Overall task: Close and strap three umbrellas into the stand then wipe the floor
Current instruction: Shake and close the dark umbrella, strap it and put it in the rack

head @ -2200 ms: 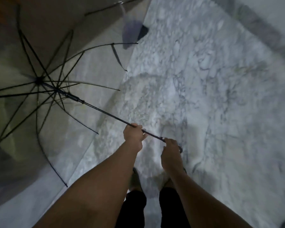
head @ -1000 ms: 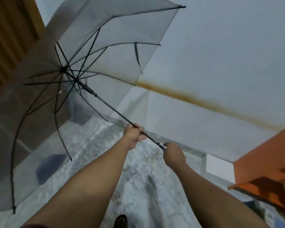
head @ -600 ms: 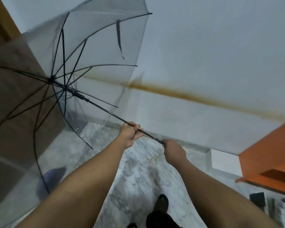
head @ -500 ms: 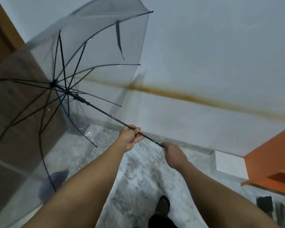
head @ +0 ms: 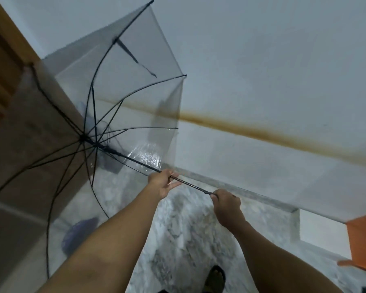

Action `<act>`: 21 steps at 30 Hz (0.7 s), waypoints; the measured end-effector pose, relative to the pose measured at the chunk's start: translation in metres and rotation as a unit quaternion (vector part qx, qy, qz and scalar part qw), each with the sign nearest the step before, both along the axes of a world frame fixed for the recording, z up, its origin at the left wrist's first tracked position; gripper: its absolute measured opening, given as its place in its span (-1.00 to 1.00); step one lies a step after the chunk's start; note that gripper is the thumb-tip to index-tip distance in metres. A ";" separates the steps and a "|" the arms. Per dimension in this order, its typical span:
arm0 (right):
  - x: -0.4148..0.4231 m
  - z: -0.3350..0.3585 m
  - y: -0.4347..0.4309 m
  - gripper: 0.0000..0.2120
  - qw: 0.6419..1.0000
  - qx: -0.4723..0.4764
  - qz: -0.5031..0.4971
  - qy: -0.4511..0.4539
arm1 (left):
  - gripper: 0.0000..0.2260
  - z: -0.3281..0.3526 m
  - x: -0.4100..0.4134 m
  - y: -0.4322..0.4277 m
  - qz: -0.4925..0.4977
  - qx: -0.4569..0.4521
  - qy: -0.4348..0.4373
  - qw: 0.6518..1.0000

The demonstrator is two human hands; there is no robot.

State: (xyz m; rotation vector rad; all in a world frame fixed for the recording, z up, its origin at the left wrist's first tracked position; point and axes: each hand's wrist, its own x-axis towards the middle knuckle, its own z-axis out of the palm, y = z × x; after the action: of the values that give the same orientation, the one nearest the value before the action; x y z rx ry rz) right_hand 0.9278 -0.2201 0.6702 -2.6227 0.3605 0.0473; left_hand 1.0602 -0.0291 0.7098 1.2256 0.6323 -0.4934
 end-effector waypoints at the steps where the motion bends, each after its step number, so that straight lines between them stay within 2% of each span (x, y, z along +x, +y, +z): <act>1: 0.004 -0.003 -0.002 -0.82 1.000 -0.028 0.009 -0.007 | -0.94 -0.001 0.007 0.006 0.030 0.010 0.000 1.000; 3: 0.011 -0.005 -0.004 -0.78 0.995 -0.093 0.041 -0.003 | -0.95 -0.002 0.021 0.022 0.080 0.022 0.002 0.997; 7: 0.029 0.003 -0.001 -0.71 0.990 -0.136 0.046 -0.003 | -0.94 0.009 0.051 0.062 0.145 0.035 -0.006 0.989; 11: 0.052 0.003 0.006 -0.73 0.995 -0.098 0.027 -0.024 | -0.92 0.019 0.085 0.112 0.190 0.048 -0.027 0.980; 17: 0.061 0.004 0.021 -0.82 0.997 -0.035 0.005 -0.072 | -0.75 0.025 0.127 0.160 0.179 0.057 -0.042 0.981; 19: 0.065 0.008 0.027 -0.86 0.996 -0.034 0.001 -0.088 | -0.77 0.026 0.135 0.171 0.187 0.045 -0.036 0.981; 21: 0.069 0.011 0.028 -0.85 0.998 -0.042 0.005 -0.053 | -0.84 0.023 0.144 0.183 0.209 0.037 -0.028 0.977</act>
State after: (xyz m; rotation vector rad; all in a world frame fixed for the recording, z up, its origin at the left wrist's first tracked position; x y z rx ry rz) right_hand 0.9967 -0.1921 0.6812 -2.6976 0.3180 -0.1058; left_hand 1.2037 0.1534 0.7326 1.1317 0.8420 -0.0829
